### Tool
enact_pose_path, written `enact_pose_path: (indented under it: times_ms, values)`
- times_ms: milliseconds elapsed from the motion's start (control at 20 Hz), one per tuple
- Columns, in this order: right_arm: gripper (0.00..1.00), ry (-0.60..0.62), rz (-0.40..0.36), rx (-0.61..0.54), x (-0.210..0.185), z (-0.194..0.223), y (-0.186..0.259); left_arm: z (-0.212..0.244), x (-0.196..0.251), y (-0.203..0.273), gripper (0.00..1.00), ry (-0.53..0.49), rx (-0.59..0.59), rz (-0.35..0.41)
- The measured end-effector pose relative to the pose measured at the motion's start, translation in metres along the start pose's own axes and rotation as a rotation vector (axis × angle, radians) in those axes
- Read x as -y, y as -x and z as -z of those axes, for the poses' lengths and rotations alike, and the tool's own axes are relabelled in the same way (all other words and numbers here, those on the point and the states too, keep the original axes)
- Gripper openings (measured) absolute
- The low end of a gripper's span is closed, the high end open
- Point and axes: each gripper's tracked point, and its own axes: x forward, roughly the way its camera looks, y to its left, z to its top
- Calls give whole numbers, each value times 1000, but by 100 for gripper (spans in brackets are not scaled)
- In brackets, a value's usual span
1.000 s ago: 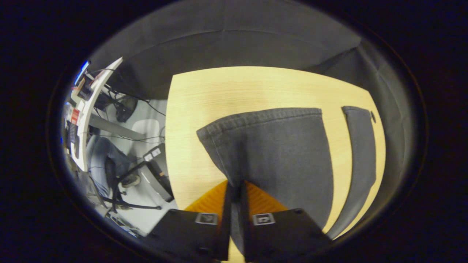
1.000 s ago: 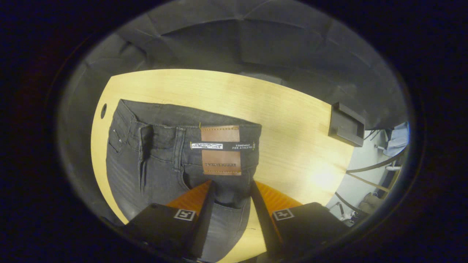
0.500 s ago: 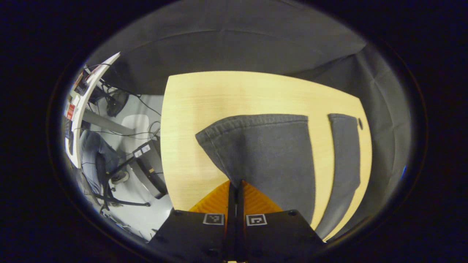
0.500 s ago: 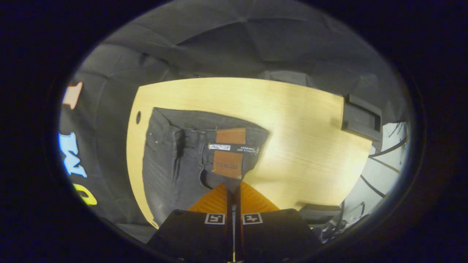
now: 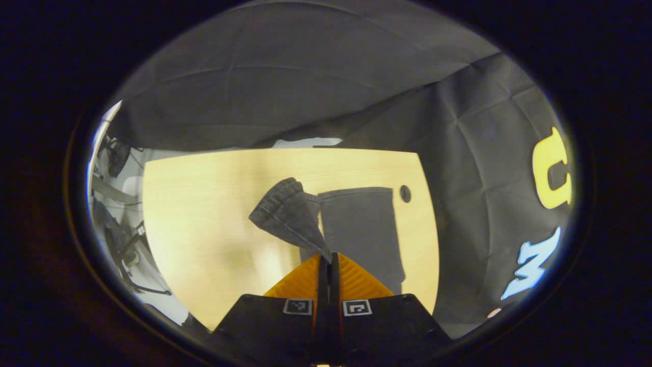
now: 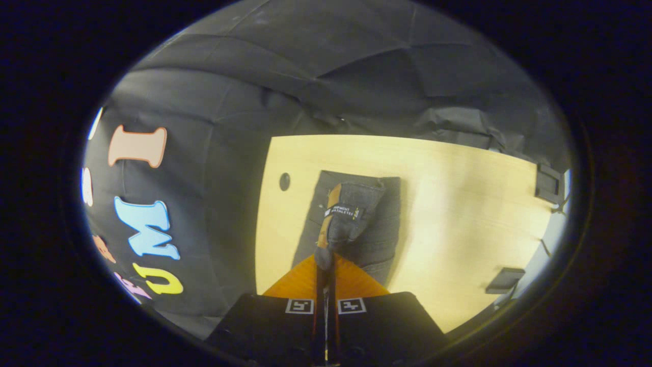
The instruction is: Grasp the waist and the cuffs of the jeans and fold them to make the two legs overlap; first hold the waist and fold one-third of the jeans toward the cuffs, then hold the cuffs and fold the remaining one-third in the same direction to finish folding.
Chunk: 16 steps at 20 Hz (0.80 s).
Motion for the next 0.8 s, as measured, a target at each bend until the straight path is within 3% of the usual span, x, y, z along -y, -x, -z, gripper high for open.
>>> enact_pose_path:
  times_ms: [300,450,550,600,650,700,800]
  values:
    - [2,-49,69,14,-14,-18,-90,6,100,-85,7,-167,-29,-40]
    - [2,-63,107,2,-6,-18,-118,30,101,-124,7,-384,-121,-131]
    - [5,-47,74,8,-11,-20,-116,28,94,-131,9,-472,-109,-184]
    - [35,-25,84,25,-7,-22,-114,27,87,-135,23,-511,-108,-211]
    - [65,3,110,53,4,-24,-135,28,76,-134,25,-542,-109,-249]
    - [95,39,150,83,16,-33,-110,25,70,-132,50,-556,-117,-277]
    - [96,92,220,135,37,-45,-82,6,53,-128,99,-554,-107,-337]
